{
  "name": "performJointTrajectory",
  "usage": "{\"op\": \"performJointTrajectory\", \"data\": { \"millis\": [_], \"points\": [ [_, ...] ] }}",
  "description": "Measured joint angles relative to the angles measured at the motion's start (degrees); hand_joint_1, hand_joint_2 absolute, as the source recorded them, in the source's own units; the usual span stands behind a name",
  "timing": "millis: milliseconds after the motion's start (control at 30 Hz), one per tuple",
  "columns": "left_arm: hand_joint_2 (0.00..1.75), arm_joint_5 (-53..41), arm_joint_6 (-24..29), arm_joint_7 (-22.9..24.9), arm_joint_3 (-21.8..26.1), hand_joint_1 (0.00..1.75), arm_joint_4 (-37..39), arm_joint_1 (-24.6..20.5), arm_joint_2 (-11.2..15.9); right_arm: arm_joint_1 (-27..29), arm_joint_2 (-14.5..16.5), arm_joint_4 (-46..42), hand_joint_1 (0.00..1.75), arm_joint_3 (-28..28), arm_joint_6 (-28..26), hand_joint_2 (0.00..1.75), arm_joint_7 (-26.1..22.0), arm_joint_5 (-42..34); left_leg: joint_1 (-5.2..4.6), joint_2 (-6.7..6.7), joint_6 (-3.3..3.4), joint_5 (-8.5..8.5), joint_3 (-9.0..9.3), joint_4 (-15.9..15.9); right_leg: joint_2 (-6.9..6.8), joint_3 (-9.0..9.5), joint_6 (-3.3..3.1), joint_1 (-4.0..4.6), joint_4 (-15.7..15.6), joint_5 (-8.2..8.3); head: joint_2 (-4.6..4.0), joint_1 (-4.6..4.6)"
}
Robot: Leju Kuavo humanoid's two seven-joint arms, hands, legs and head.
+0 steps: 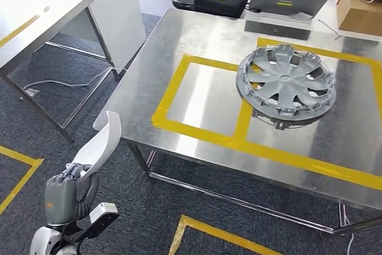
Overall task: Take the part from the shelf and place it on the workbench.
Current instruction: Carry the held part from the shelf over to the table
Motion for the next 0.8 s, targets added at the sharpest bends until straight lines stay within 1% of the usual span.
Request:
{"op": "performJointTrajectory", "data": {
  "millis": [33,67,100,133,167,200,233,267,300,333,367,400,433,467,500,533,567,600,633,667,700,733,767,800],
  "points": [
    [1.75,0.0,-0.2,-0.4,0.0,1.75,0.0,-0.2,0.1,0.0,0.3,0.0,0.0,0.0,-0.6,1.75,-0.1,0.0,0.16,-0.41,-0.18,2.54,0.03,-2.7,0.76,0.84,0.24,-0.18,0.0,-0.59,0.0,-0.01],
    [1.75,0.0,-0.5,-0.9,0.0,1.75,0.1,-0.4,0.2,0.0,0.6,0.0,0.0,0.0,-1.1,1.75,-0.3,0.0,0.48,-1.5,-0.51,6.5,0.29,-6.1,1.47,1.31,0.55,-0.31,0.1,-1.15,0.0,-0.06],
    [1.75,0.2,-0.8,-1.5,0.0,1.75,0.3,-0.6,0.3,-0.1,0.9,0.0,0.0,0.0,-1.5,1.75,-0.4,0.0,0.86,-2.65,-0.66,10.09,0.48,-9.5,2.2,1.56,0.91,-0.4,0.4,-1.71,0.0,-0.28],
    [1.75,0.4,-1.1,-2.2,-0.1,1.75,0.5,-0.8,0.3,-0.1,1.1,0.0,0.0,-0.1,-1.7,1.75,-0.6,-0.2,1.15,-3.67,-0.6,12.9,0.5,-11.9,2.85,1.4,1.33,-0.44,0.6,-2.34,0.0,-0.44],
    [1.75,0.6,-1.5,-2.9,-0.3,1.75,0.8,-1.1,0.4,-0.2,1.2,0.0,0.0,-0.1,-1.9,1.75,-0.7,-0.3,1.31,-4.27,-0.35,14.42,0.41,-13.2,3.46,1.17,1.72,-0.48,0.8,-2.9,0.0,-0.64],
    [1.75,0.8,-1.8,-3.7,-0.5,1.75,1.0,-1.5,0.4,-0.2,1.3,0.0,0.0,-0.1,-2.0,1.75,-0.8,-0.4,1.28,-4.07,0.2,14.66,0.35,-13.6,4.02,1.15,2.1,-0.59,0.8,-3.36,0.0,-0.76],
    [1.75,1.0,-2.2,-4.4,-0.9,1.75,1.1,-2.0,0.4,-0.2,1.4,0.0,0.0,-0.2,-2.1,1.75,-0.8,-0.4,1.23,-3.64,0.78,14.91,0.45,-13.6,4.06,1.17,2.44,-0.68,0.6,-3.71,0.0,-0.74],
    [1.75,1.2,-2.7,-5.1,-1.3,1.75,1.3,-2.6,0.4,-0.2,1.4,0.0,0.0,-0.2,-2.2,1.75,-0.7,-0.4,1.22,-3.12,1.31,14.9,0.68,-13.6,3.08,1.25,2.72,-0.67,0.9,-4.1,0.0,-0.66],
    [1.75,1.3,-3.3,-5.7,-2.0,1.75,1.4,-3.1,0.4,-0.3,1.5,0.0,0.0,-0.3,-2.3,1.75,-0.6,-0.4,1.23,-2.56,1.86,14.84,0.99,-13.7,1.46,0.75,3.0,-0.6,2.2,-5.04,0.0,-0.44],
    [1.75,1.4,-3.9,-6.1,-2.6,1.75,1.5,-3.6,0.5,-0.5,1.5,0.0,0.0,-0.4,-2.4,1.75,-0.3,-0.4,1.21,-1.89,2.31,14.66,1.34,-13.8,-0.46,-0.48,3.23,-0.51,5.0,-6.58,0.0,-0.26],
    [1.75,1.4,-4.4,-6.4,-3.3,1.75,1.7,-3.9,0.5,-0.8,1.6,0.0,0.0,-0.5,-2.5,1.75,0.0,-0.4,1.1,-1.18,2.62,14.34,1.68,-13.8,-2.17,-2.49,3.42,-0.43,8.8,-8.5,0.0,-0.04],
    [1.75,1.4,-4.8,-6.6,-3.9,1.75,1.9,-4.1,0.6,-1.2,1.7,0.0,0.0,-0.6,-2.5,1.75,0.3,-0.4,0.99,-0.44,2.84,14.01,1.99,-13.8,-2.99,-4.83,3.57,-0.44,12.9,-10.23,0.0,0.03],
    [1.75,1.4,-5.0,-6.7,-4.4,1.75,2.2,-4.4,0.7,-1.4,1.8,0.0,0.0,-0.6,-2.6,1.75,0.6,-0.4,0.88,0.28,2.94,13.7,2.27,-13.8,-3.29,-6.8,3.64,-0.46,16.0,-11.06,0.0,0.03],
    [1.75,1.4,-5.2,-6.8,-4.7,1.75,2.4,-4.7,0.8,-1.5,1.9,0.0,0.0,-0.7,-2.6,1.75,0.7,-0.4,0.8,0.88,2.99,13.38,2.59,-13.8,-3.38,-7.88,3.63,-0.46,17.2,-10.68,0.0,0.04],
    [1.75,1.4,-5.5,-6.9,-5.1,1.75,2.6,-5.1,0.8,-1.5,2.0,0.0,0.0,-0.8,-2.7,1.75,0.8,-0.4,0.74,1.38,2.98,13.07,2.98,-13.8,-3.48,-7.76,3.55,-0.45,16.1,-9.08,0.0,0.03],
    [1.75,1.3,-5.8,-6.9,-5.5,1.75,2.8,-5.6,0.9,-1.5,2.0,0.0,0.0,-0.9,-2.7,1.75,0.8,-0.4,0.69,1.86,2.92,12.73,3.46,-13.8,-3.86,-6.56,3.38,-0.4,12.8,-6.62,0.0,0.04],
    [1.75,1.3,-6.3,-6.9,-6.0,1.75,3.0,-6.0,0.9,-1.5,2.0,0.0,0.0,-1.0,-2.8,1.75,0.9,-0.4,0.63,2.29,2.77,12.39,3.96,-13.8,-4.94,-4.79,3.12,-0.28,8.5,-3.99,0.0,0.07],
    [1.75,1.1,-6.7,-6.9,-6.5,1.75,3.1,-6.5,0.9,-1.7,2.1,0.0,0.0,-1.1,-2.8,1.75,1.0,-0.4,0.45,2.66,2.52,12.03,4.41,-13.7,-5.91,-3.23,2.91,-0.13,4.8,-1.96,0.0,0.11],
    [1.75,0.9,-7.1,-6.8,-7.0,1.75,3.3,-7.0,0.9,-1.9,2.1,0.0,0.0,-1.1,-2.9,1.75,1.1,-0.4,0.29,3.02,2.28,11.75,4.74,-13.6,-6.62,-2.1,2.72,0.01,2.3,-0.69,0.0,0.12],
    [1.75,0.6,-7.5,-6.6,-7.5,1.75,3.5,-7.6,0.9,-2.2,2.2,0.0,0.0,-1.1,-2.9,1.75,1.3,-0.4,0.15,3.38,2.0,11.58,4.91,-13.6,-6.91,-1.66,2.6,0.13,1.2,-0.21,0.0,0.11],
    [1.75,0.1,-7.9,-6.2,-8.0,1.75,3.8,-8.2,0.8,-2.4,2.3,0.0,0.0,-1.1,-3.0,1.75,1.4,-0.4,0.07,3.8,1.73,11.51,5.01,-13.6,-6.33,-1.72,2.48,0.2,1.2,-0.14,0.0,0.1],
    [1.75,-0.4,-8.3,-5.7,-8.5,1.75,4.1,-8.8,0.7,-2.5,2.4,0.0,0.0,-1.1,-3.1,1.75,1.5,-0.4,0.13,4.21,1.46,11.46,5.04,-13.7,-5.72,-1.7,2.23,0.16,1.1,0.01,0.0,0.07],
    [1.75,-0.8,-8.7,-5.2,-9.0,1.75,4.4,-9.5,0.6,-2.6,2.4,0.0,0.0,-1.1,-3.1,1.75,1.6,-0.4,0.23,4.02,1.13,11.15,5.02,-13.5,-5.14,-1.73,1.94,0.07,1.0,0.19,0.0,0.03],
    [1.75,-1.1,-8.9,-4.9,-9.4,1.75,4.6,-10.0,0.5,-2.7,2.4,0.0,0.0,-1.1,-3.2,1.75,1.6,-0.4,0.31,3.37,0.86,10.36,4.68,-12.6,-4.58,-1.7,1.61,-0.07,0.8,0.38,0.0,0.01]
  ]
}}
